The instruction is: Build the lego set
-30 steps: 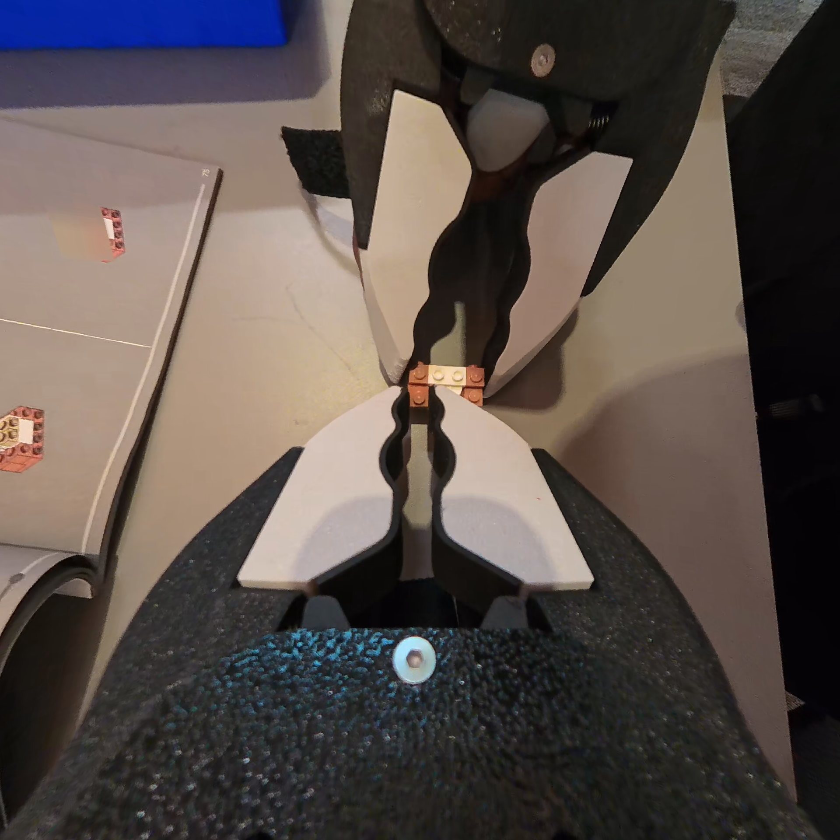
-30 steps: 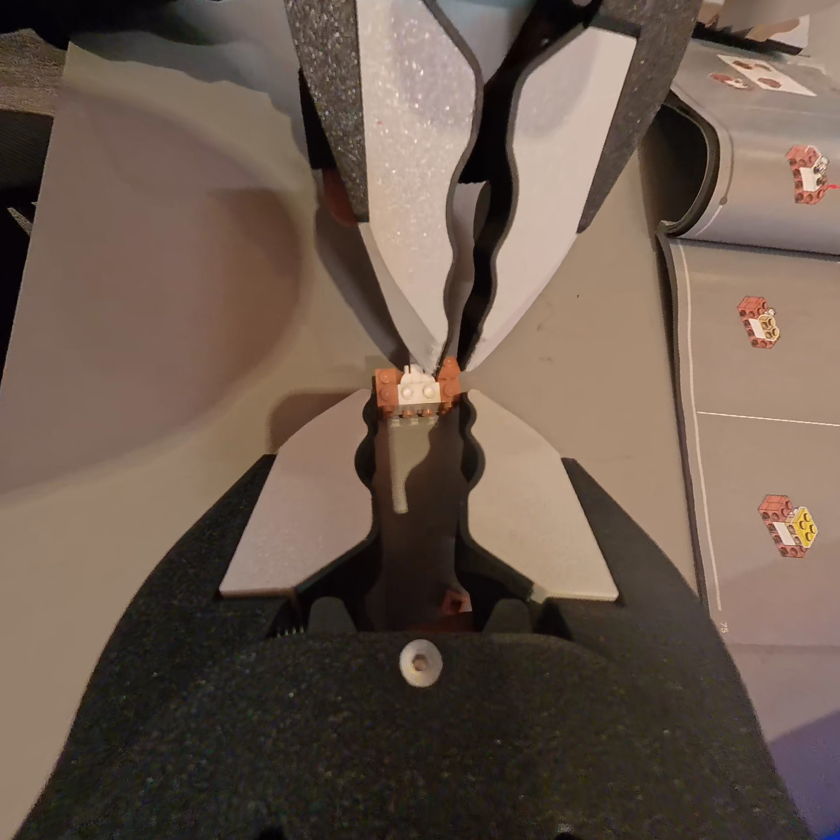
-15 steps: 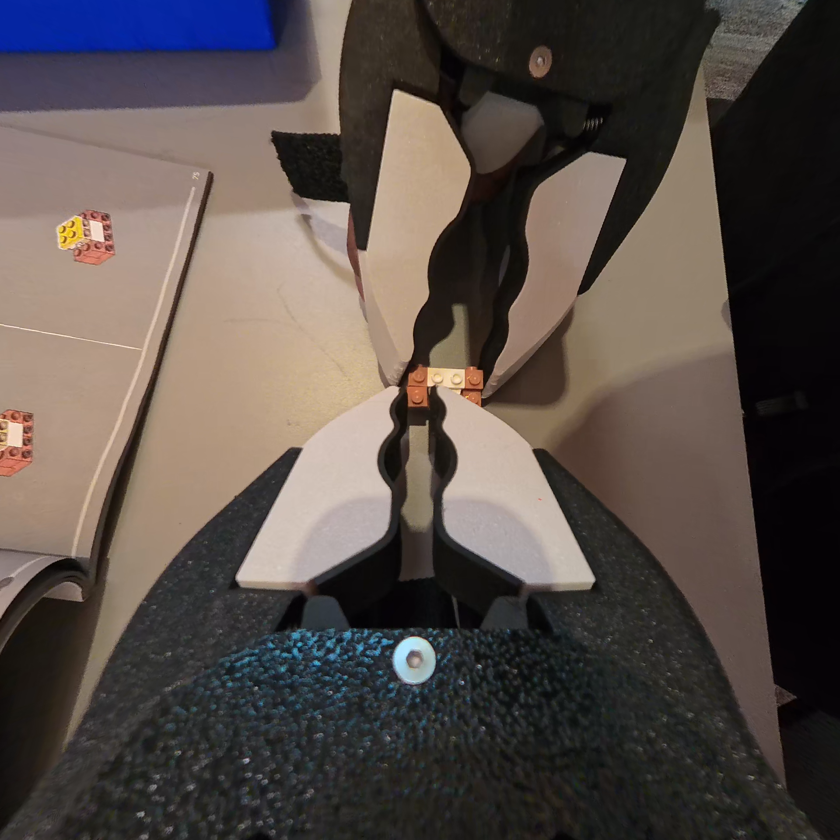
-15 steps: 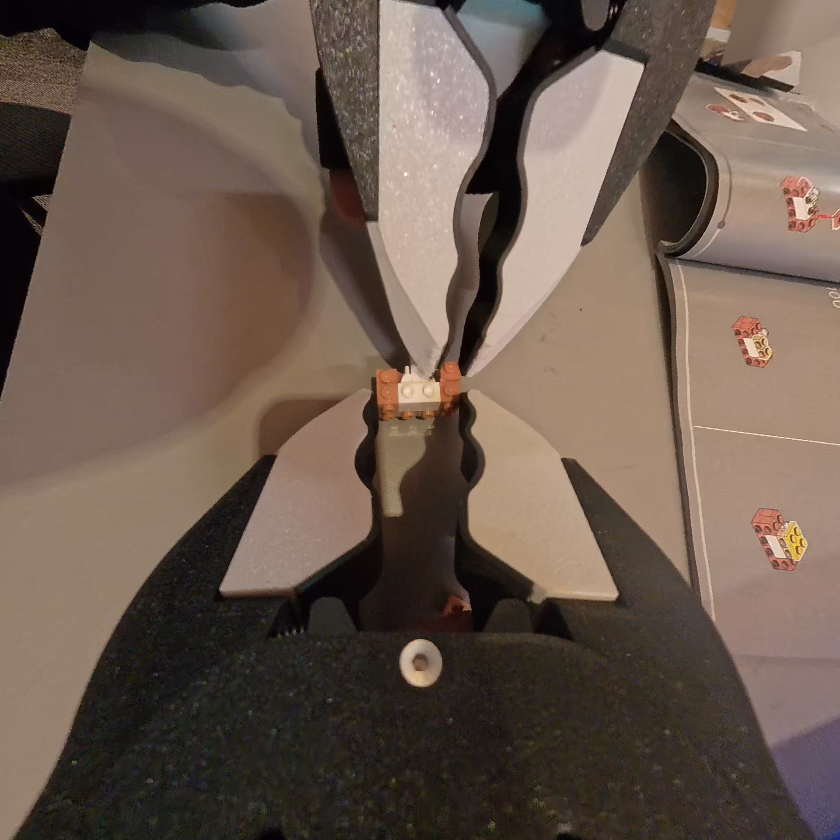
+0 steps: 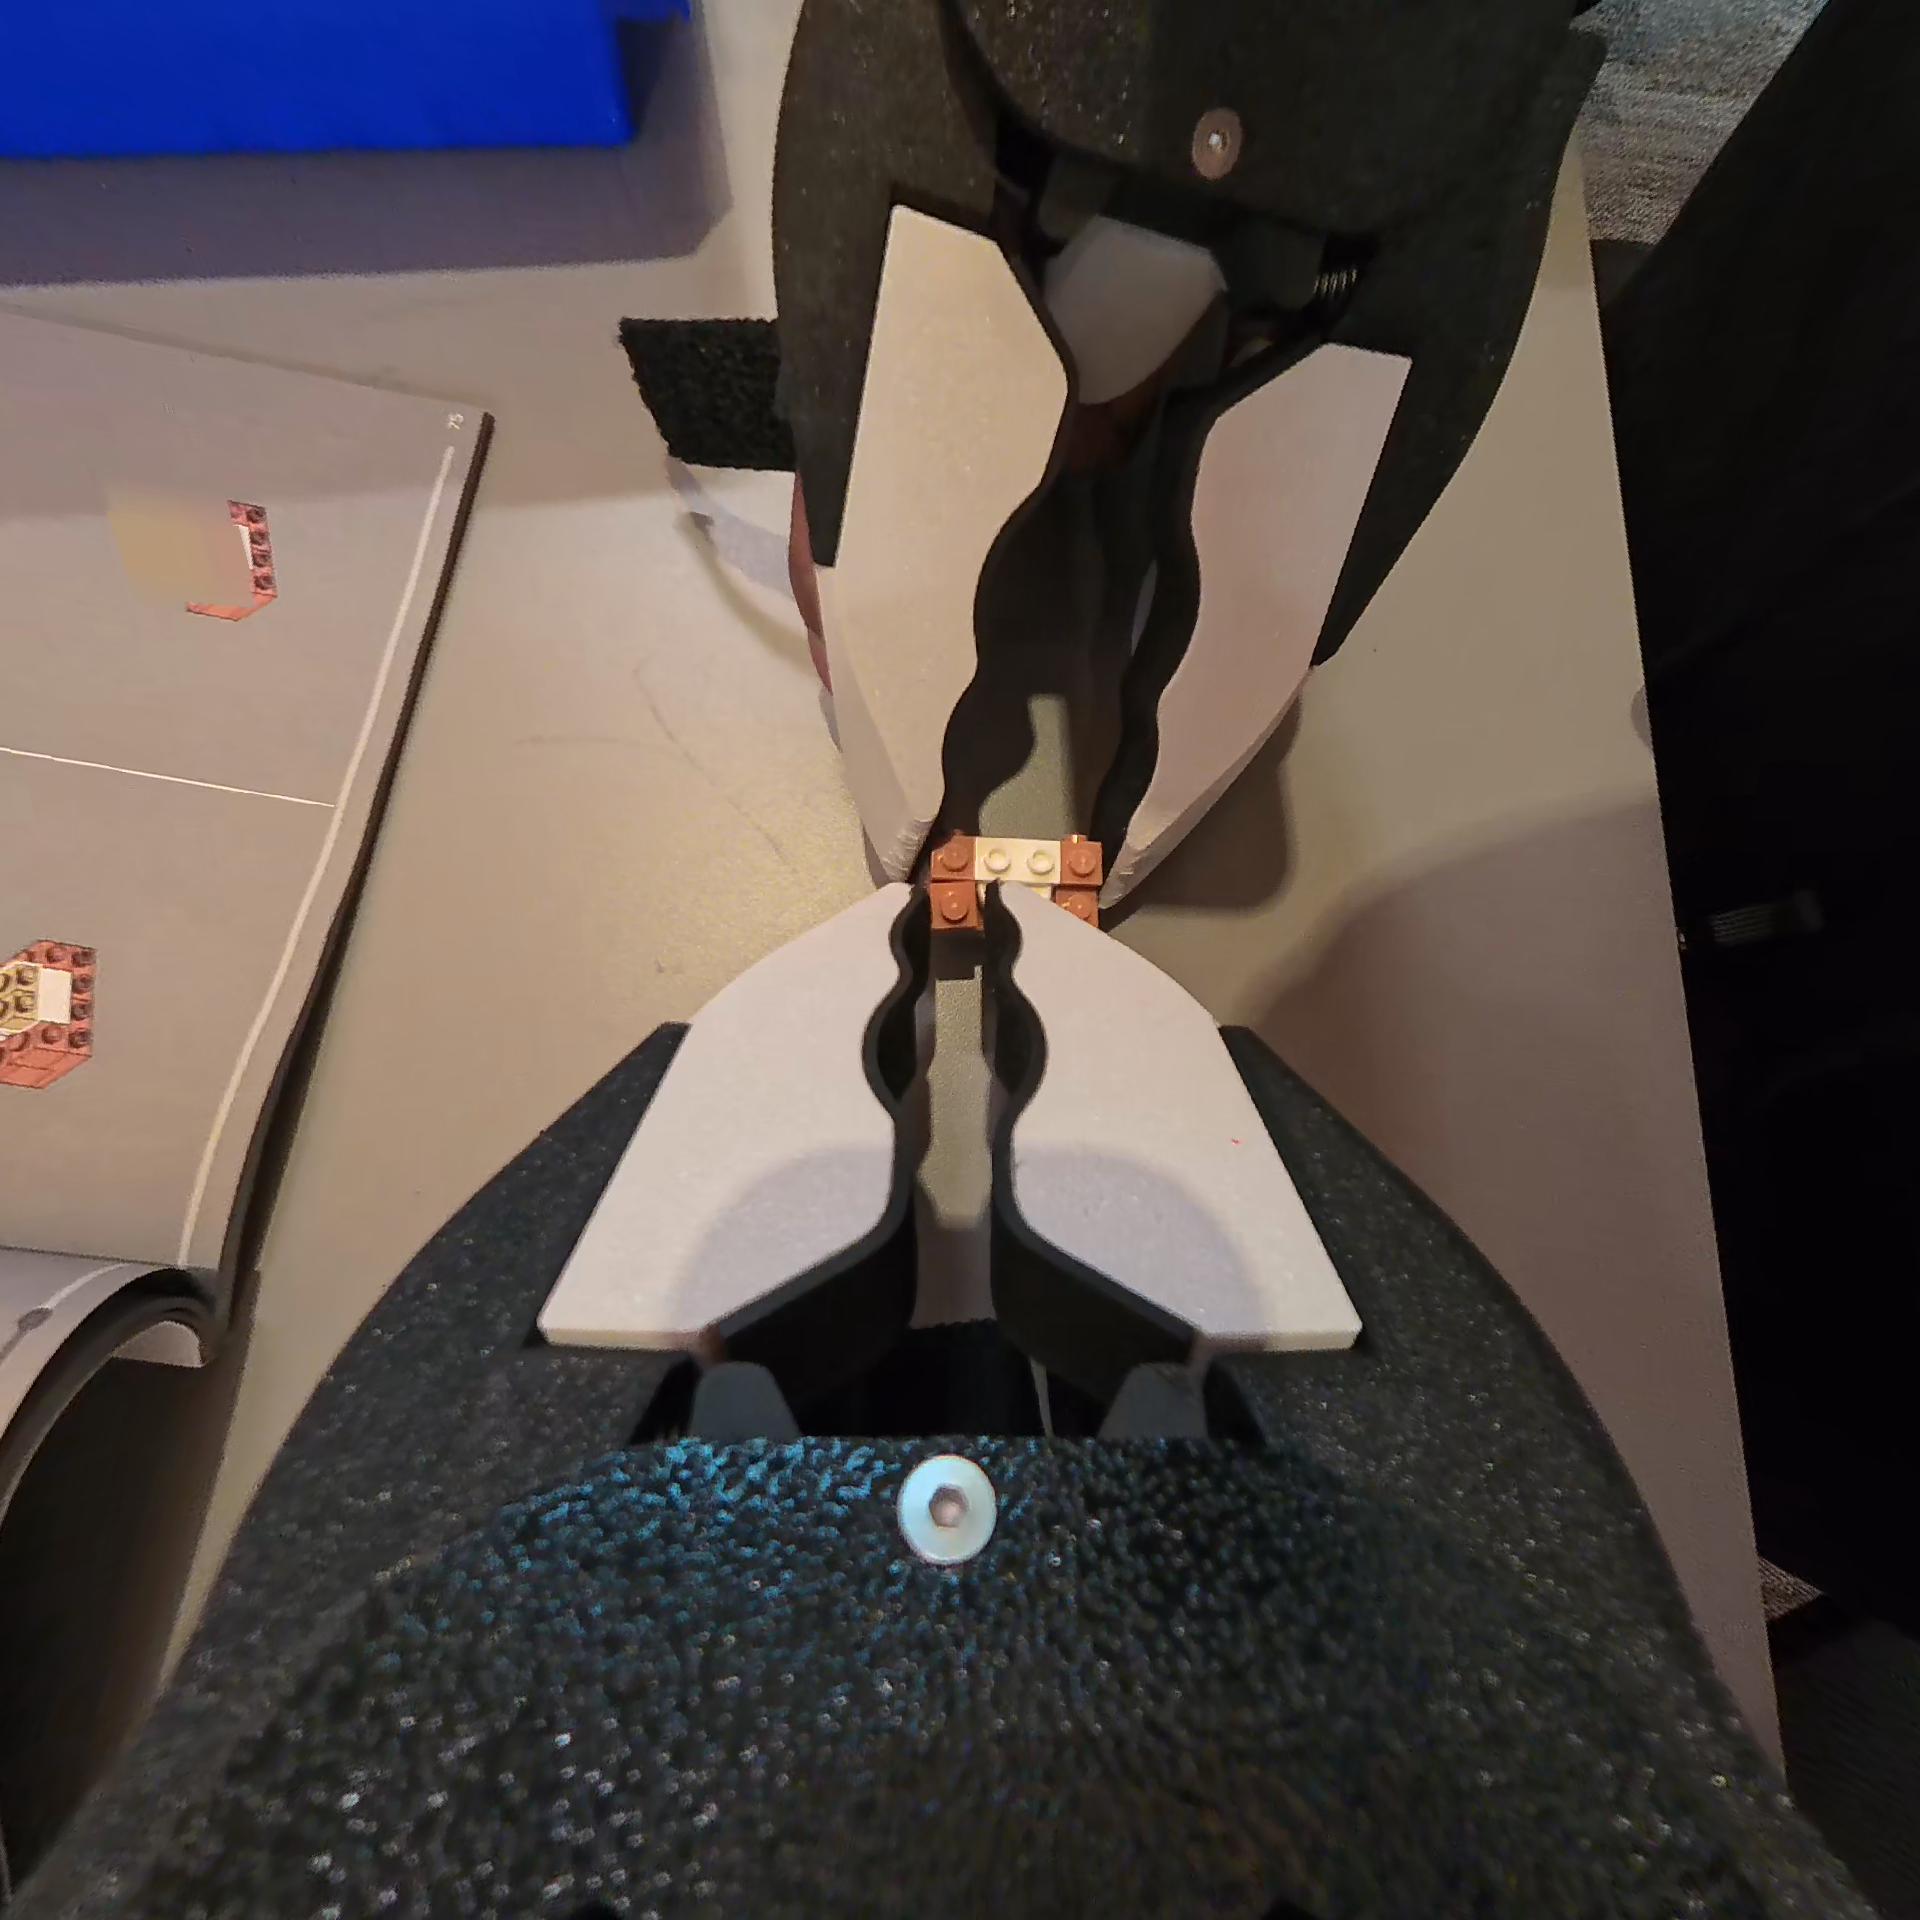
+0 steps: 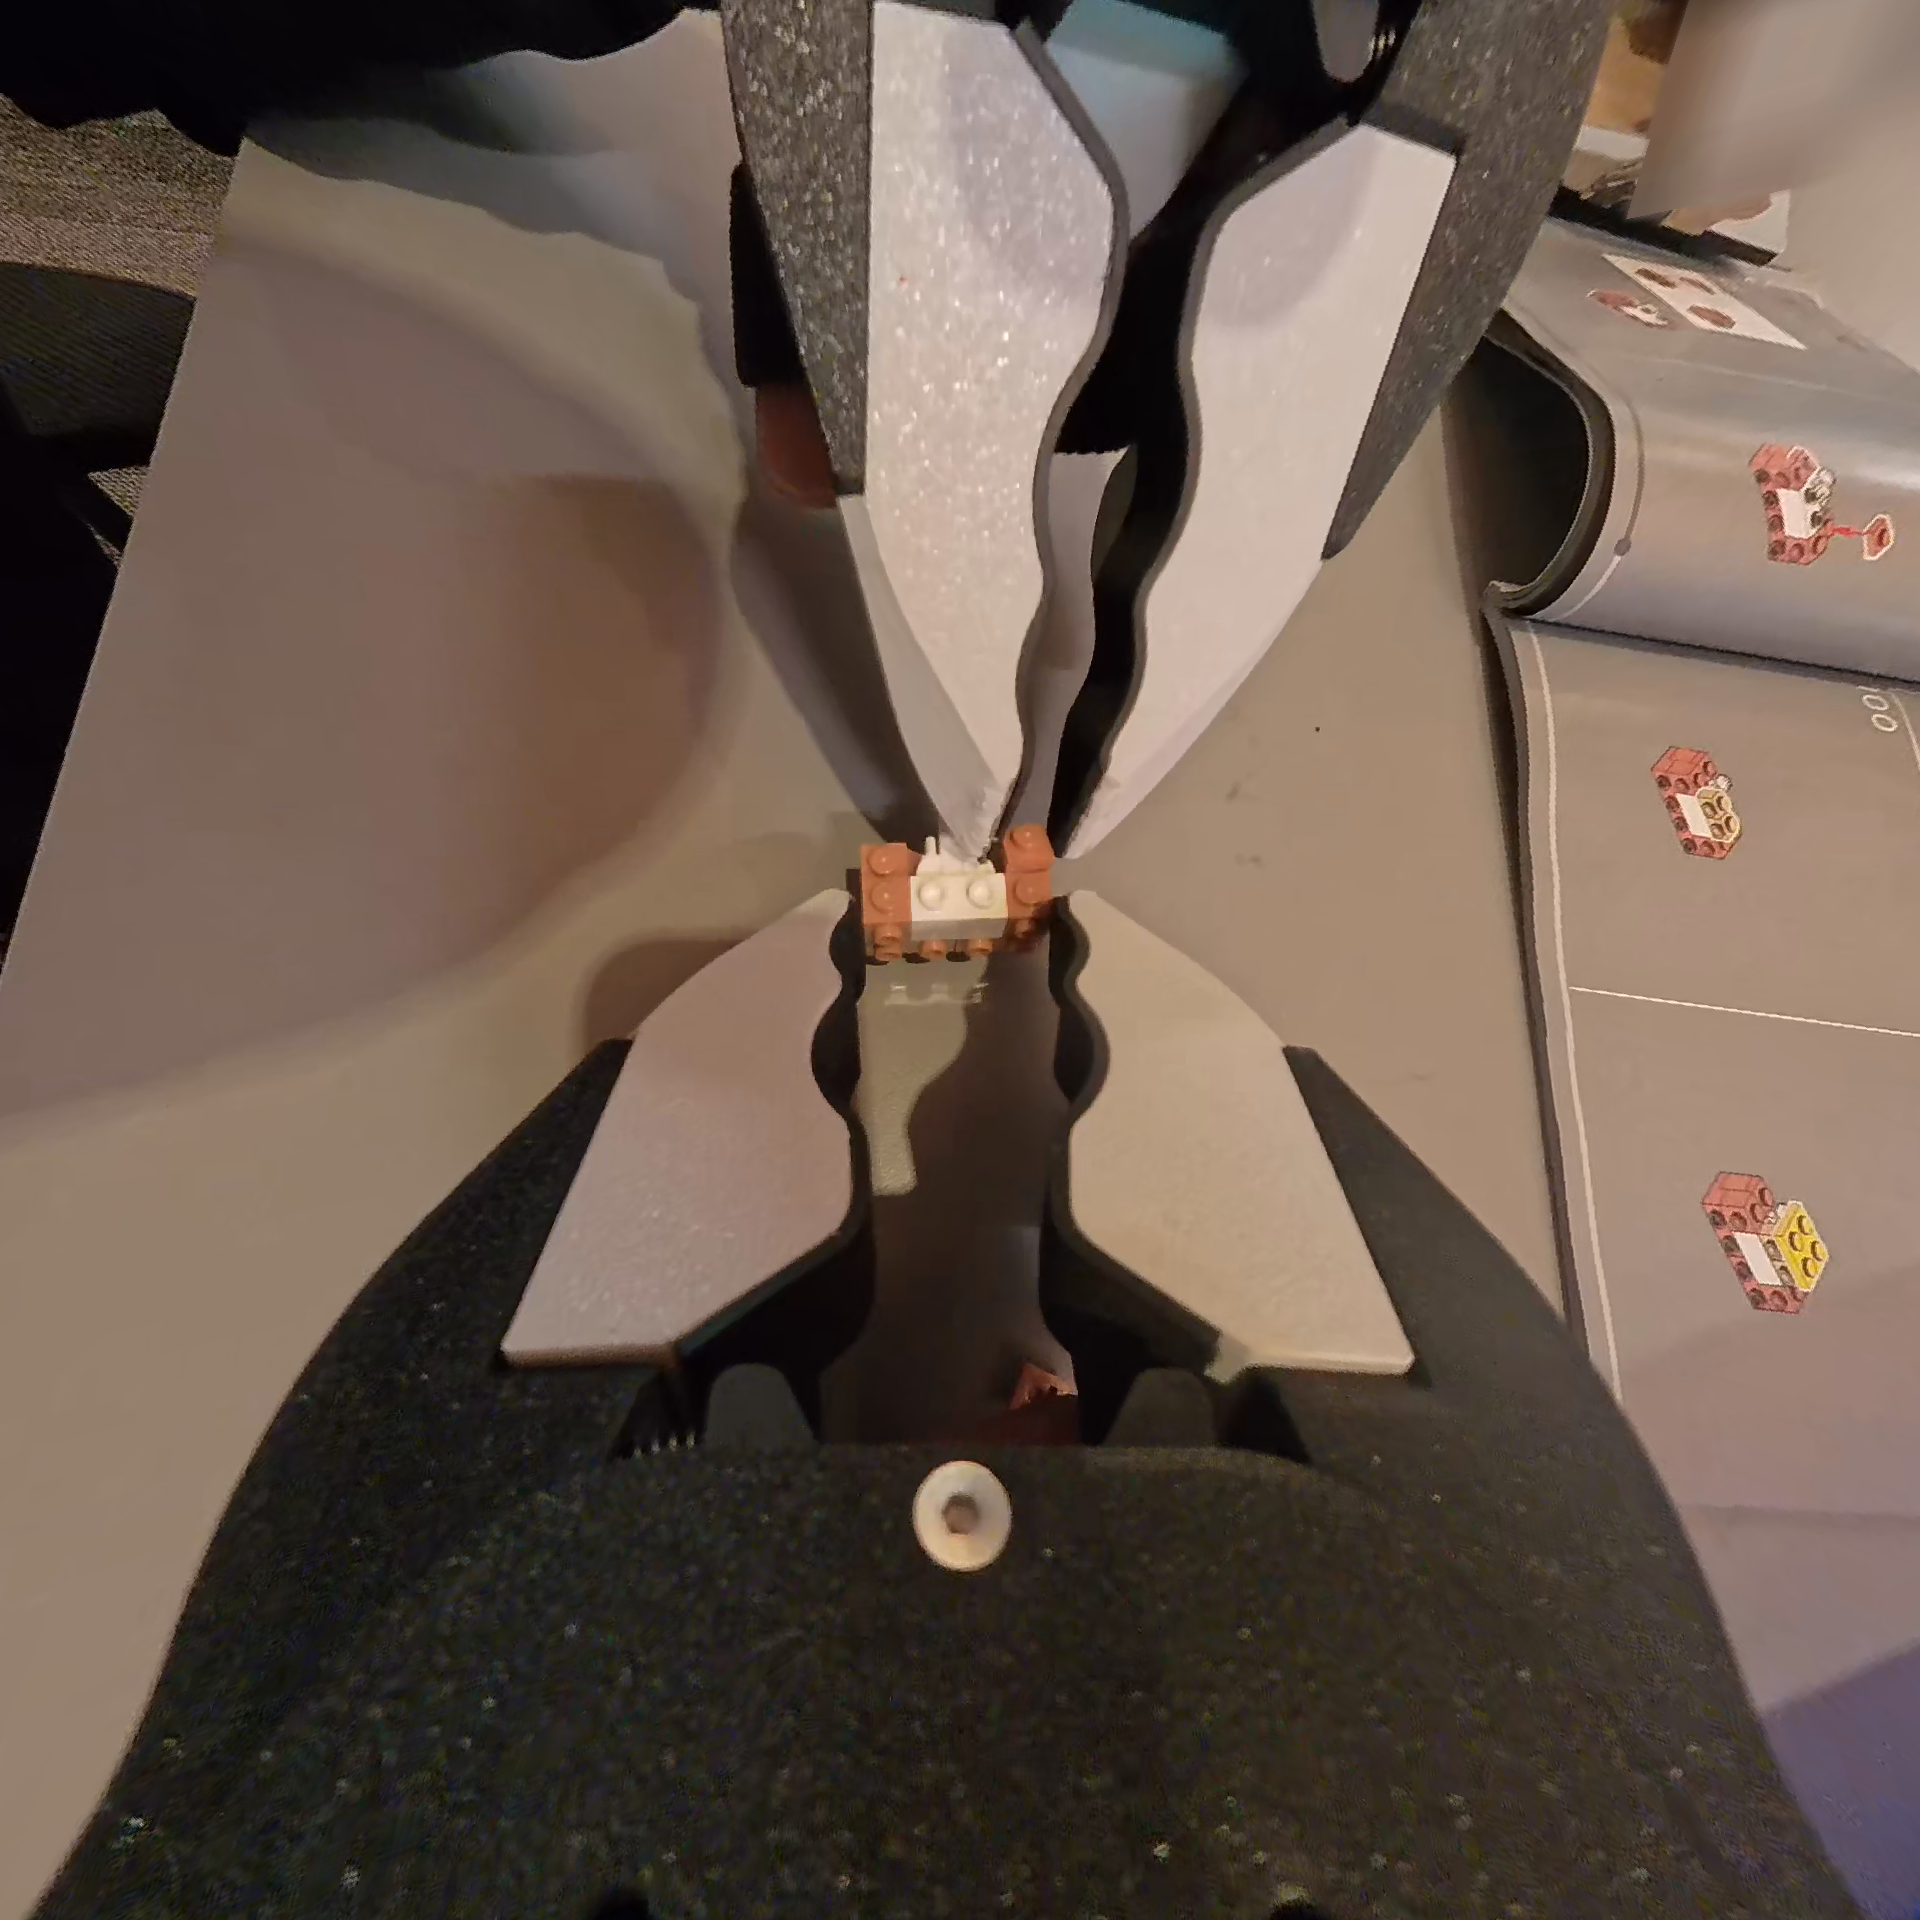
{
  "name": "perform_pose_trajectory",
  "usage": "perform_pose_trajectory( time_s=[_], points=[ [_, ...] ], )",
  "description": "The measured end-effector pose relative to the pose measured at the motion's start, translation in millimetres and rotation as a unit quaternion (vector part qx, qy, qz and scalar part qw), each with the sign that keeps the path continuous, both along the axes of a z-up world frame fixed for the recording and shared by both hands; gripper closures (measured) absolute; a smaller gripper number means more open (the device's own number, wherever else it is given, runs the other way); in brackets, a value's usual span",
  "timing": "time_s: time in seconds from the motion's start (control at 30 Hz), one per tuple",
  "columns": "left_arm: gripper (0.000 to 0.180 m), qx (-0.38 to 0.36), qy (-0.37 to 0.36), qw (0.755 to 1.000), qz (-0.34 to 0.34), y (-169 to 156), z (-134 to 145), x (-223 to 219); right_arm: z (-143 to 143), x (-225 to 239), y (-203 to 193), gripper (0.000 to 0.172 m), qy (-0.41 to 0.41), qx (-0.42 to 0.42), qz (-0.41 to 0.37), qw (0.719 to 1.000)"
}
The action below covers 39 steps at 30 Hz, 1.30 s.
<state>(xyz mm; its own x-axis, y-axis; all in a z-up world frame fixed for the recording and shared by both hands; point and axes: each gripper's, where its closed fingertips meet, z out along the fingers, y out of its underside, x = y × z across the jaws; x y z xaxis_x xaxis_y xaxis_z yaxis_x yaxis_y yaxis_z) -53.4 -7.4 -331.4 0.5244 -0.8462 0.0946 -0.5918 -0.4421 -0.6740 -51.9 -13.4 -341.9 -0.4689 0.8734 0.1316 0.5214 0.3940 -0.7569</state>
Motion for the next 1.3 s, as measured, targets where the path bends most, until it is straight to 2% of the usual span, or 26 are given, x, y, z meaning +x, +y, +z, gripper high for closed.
perform_pose_trajectory(
  time_s=[0.4,0.5,0.57,0.67,0.8,0.93,1.13,1.3],
  points=[
    [0.169,0.014,-0.011,1.000,-0.001,0.1,6.0,0.3,2.3,0.9,-0.7,0.138,0.005,-0.009,0.003,1.000],
    [0.165,0.058,-0.018,0.998,-0.012,0.1,17.3,-5.2,6.0,1.8,-0.8,0.138,0.008,-0.029,0.006,1.000],
    [0.160,0.125,-0.001,0.991,-0.037,0.3,25.2,-13.2,10.2,3.5,-2.2,0.138,0.013,-0.049,0.016,0.999],
    [0.151,0.248,0.031,0.964,-0.091,-2.1,31.4,-23.5,19.1,9.3,-7.4,0.138,0.025,-0.089,0.051,0.994],
    [0.152,0.342,-0.003,0.931,-0.132,-11.8,39.3,-15.5,30.9,16.0,-10.6,0.138,0.041,-0.140,0.086,0.986],
    [0.148,0.418,0.030,0.895,-0.154,-12.1,37.4,-5.3,36.0,16.9,-10.3,0.138,0.048,-0.162,0.097,0.981],
    [0.141,0.500,0.100,0.841,-0.182,-10.1,29.3,6.1,35.3,19.3,-14.0,0.138,0.044,-0.159,0.115,0.979],
    [0.148,0.537,0.118,0.814,-0.190,-11.9,30.5,9.3,35.0,19.3,-13.8,0.138,0.043,-0.159,0.114,0.980]
  ],
)
